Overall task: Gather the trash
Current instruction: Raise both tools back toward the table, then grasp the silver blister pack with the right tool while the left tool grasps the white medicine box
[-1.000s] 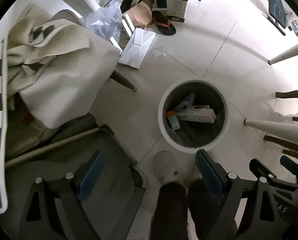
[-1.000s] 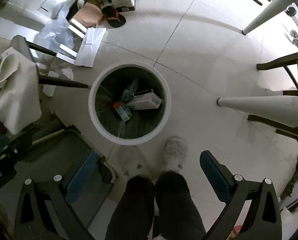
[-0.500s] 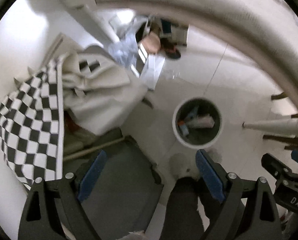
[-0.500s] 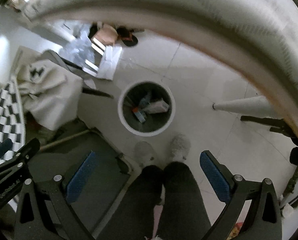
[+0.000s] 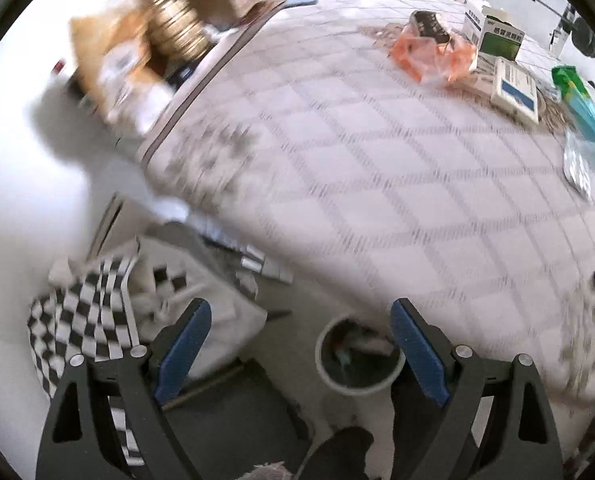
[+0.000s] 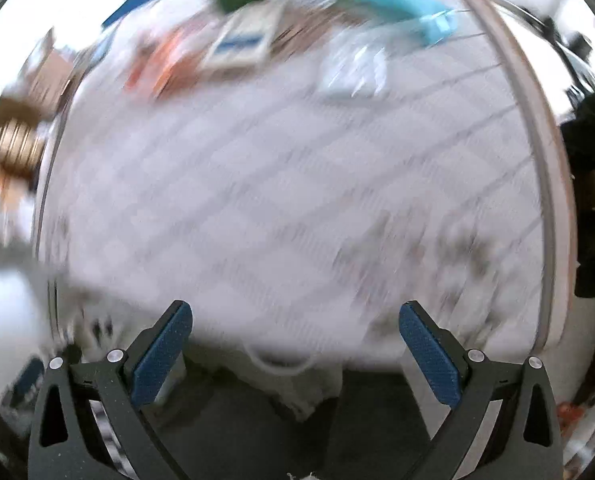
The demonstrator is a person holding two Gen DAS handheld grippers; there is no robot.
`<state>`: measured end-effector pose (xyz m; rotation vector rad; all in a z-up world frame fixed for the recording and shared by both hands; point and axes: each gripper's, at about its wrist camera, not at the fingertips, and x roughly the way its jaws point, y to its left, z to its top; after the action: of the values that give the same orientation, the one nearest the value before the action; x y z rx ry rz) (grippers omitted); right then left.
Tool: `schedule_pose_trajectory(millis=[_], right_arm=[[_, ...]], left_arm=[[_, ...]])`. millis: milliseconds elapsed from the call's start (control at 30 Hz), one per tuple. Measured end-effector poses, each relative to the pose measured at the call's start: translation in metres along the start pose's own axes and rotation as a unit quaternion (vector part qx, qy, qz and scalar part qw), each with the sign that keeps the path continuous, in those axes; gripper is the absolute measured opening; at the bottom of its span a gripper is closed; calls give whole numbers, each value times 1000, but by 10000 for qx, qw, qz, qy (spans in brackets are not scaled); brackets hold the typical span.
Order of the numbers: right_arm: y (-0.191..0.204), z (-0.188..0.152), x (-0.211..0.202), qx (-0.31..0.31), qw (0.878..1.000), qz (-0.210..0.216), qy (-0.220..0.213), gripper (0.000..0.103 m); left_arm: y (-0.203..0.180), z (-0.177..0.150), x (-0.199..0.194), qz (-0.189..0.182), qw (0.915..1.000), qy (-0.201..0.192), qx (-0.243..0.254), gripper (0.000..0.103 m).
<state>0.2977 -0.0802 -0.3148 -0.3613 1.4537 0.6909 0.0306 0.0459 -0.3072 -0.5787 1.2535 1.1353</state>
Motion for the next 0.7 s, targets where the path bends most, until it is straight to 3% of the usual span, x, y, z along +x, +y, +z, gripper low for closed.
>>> schedule_pose_trajectory(millis=[133, 233, 333, 433, 533, 567, 633, 700], right_arm=[[-23, 94, 25, 406, 9989, -228, -54, 103], [-33, 139, 48, 573, 9979, -285, -2, 103], [-38, 179, 72, 701, 9971, -220, 177, 95], [-31, 196, 86, 508, 9976, -357, 295, 92], [-11, 198, 93, 54, 9957, -872, 297, 86], [-7, 196, 90, -53, 9960, -872, 168, 83], [0, 193, 86, -244, 9959, -868, 77, 68], [4, 188, 85, -340, 9962, -774, 184, 67]], left_arm=[[-26, 53, 29, 32, 9995, 313, -72, 92], [-47, 87, 56, 70, 9981, 608, -53, 92], [-64, 104, 74, 87, 9967, 800, 42, 92], [-72, 111, 88, 118, 9952, 965, 133, 92], [-76, 114, 92, 139, 9939, 1084, 132, 92], [-78, 116, 91, 128, 9935, 1120, 126, 92], [-88, 121, 82, 69, 9940, 1075, 199, 92], [-103, 128, 73, -49, 9947, 958, 374, 92]])
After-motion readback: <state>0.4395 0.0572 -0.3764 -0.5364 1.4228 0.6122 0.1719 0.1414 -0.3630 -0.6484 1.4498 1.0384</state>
